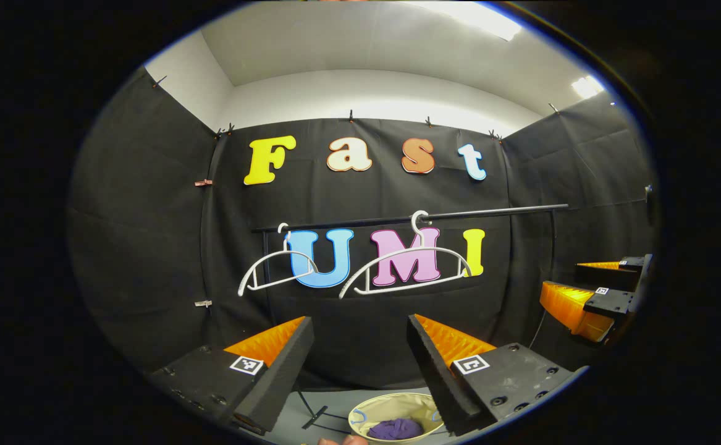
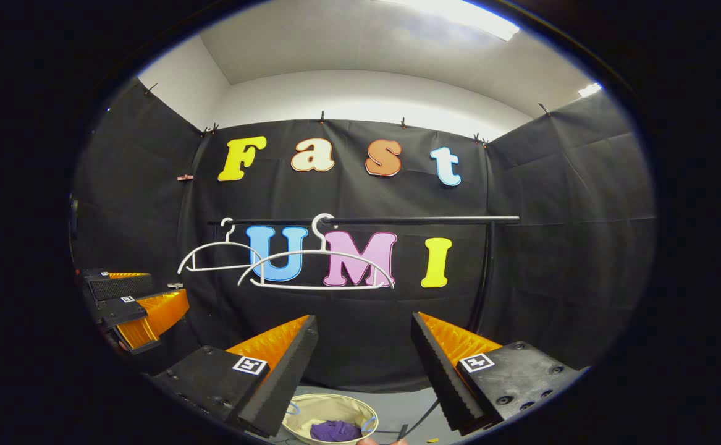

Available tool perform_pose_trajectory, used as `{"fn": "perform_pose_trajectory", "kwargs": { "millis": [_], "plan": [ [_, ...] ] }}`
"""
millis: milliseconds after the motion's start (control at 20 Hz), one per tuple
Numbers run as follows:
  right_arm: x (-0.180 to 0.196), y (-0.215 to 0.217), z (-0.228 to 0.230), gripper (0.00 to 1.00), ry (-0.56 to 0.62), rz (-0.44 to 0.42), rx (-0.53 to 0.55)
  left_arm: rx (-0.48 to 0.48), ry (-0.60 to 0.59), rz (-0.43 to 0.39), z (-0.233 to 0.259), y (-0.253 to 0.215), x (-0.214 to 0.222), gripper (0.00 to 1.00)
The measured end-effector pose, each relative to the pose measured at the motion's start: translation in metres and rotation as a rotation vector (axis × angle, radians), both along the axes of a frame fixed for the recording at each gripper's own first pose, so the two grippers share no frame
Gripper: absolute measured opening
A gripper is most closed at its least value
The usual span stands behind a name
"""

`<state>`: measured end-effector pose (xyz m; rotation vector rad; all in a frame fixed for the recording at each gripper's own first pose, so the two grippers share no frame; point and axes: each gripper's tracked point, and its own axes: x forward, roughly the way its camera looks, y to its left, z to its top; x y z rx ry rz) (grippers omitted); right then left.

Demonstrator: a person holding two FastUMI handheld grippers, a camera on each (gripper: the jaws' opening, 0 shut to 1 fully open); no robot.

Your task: Grasp the clothes on the hanger with both hands and then place them into the laundry hamper below.

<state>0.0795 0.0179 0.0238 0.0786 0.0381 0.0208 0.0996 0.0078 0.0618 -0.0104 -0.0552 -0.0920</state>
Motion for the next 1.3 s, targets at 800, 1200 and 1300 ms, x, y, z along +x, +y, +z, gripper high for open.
{"fn": "perform_pose_trajectory", "kwargs": {
  "millis": [800, 1200, 1300],
  "plan": [
    [-0.002, 0.006, -0.002, 0.97, -0.021, 0.036, 0.019, 0.013, 0.024, -0.030, -0.011, -0.012, -0.018, 0.95],
    [0.017, -0.007, -0.015, 0.97, -0.002, 0.029, 0.013, 0.005, 0.047, -0.032, -0.018, -0.021, -0.016, 0.95],
    [0.018, -0.006, -0.018, 0.97, 0.003, 0.031, 0.012, -0.002, 0.040, -0.027, -0.015, -0.021, -0.016, 0.95]
  ]
}}
